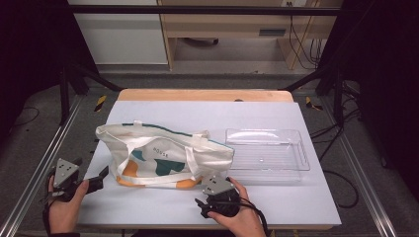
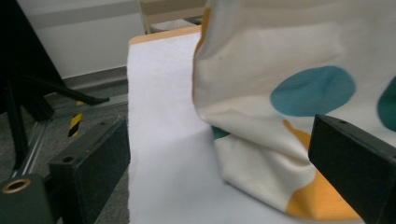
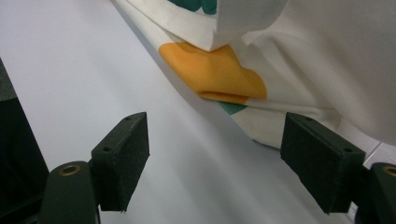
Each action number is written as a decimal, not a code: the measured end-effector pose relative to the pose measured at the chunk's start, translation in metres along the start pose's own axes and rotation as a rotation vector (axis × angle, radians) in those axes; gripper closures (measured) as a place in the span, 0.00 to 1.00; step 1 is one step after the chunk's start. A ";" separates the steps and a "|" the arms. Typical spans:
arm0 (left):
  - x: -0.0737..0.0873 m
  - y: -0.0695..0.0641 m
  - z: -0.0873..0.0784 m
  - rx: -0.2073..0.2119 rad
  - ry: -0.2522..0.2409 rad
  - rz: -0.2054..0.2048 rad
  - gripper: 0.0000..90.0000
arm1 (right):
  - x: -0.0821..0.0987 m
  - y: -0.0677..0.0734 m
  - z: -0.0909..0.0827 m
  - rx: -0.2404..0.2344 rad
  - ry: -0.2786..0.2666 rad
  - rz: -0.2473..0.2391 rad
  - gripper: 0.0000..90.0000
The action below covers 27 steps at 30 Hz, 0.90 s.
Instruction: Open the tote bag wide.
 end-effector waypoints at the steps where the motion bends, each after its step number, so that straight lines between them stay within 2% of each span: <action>1: 0.000 0.000 0.000 0.000 0.000 0.000 0.05 | 0.000 0.000 0.000 0.000 0.000 0.000 0.26; 2: -0.005 -0.001 -0.001 -0.022 -0.009 0.033 0.04 | 0.001 0.000 -0.001 0.001 0.002 0.001 0.24; 4: -0.011 -0.002 -0.003 -0.029 -0.026 0.038 0.04 | 0.002 -0.001 -0.002 0.001 0.005 -0.002 0.23; 7: -0.016 -0.005 -0.007 -0.012 -0.054 0.038 0.04 | 0.001 -0.002 -0.004 0.007 0.001 -0.001 0.23; 10: -0.016 -0.008 -0.008 -0.001 -0.056 0.045 0.04 | 0.000 -0.005 -0.006 0.016 -0.005 0.009 0.22; 14: -0.017 -0.011 -0.008 0.008 -0.053 0.051 0.05 | -0.001 -0.006 -0.007 0.022 -0.005 -0.002 0.23; 16: -0.025 -0.013 -0.013 0.022 -0.077 0.031 0.05 | -0.001 -0.006 -0.009 0.024 -0.008 -0.003 0.24; 18: -0.029 -0.013 -0.016 0.022 -0.085 0.041 0.06 | -0.004 -0.005 -0.012 0.022 -0.011 -0.009 0.27; 19: -0.040 -0.013 -0.022 0.019 -0.103 0.053 0.06 | -0.006 -0.005 -0.014 0.021 -0.015 -0.015 0.29; 21: -0.046 -0.013 -0.024 0.028 -0.114 0.054 0.08 | -0.011 -0.003 -0.019 0.011 -0.025 -0.016 0.32; 22: -0.062 -0.015 -0.030 0.042 -0.130 0.067 0.09 | -0.016 -0.002 -0.024 0.002 -0.036 -0.022 0.35; 23: -0.062 -0.015 -0.030 0.042 -0.130 0.067 0.10 | -0.016 -0.002 -0.024 0.002 -0.036 -0.022 0.35; 24: -0.076 -0.018 -0.033 0.056 -0.129 0.079 0.11 | -0.025 -0.001 -0.032 -0.004 -0.058 -0.031 0.40; 27: -0.095 -0.027 -0.036 0.108 -0.135 0.094 0.12 | -0.033 -0.002 -0.040 -0.002 -0.069 -0.034 0.48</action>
Point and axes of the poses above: each handheld gripper's, and its own axes: z roughly forward along the jaws, x roughly out of its underside, y roughly to its left, the point moved 10 cm from there along z, roughly forward along the jaws, and after that the axes turned 6 degrees about -x, right-handed, at the moved point
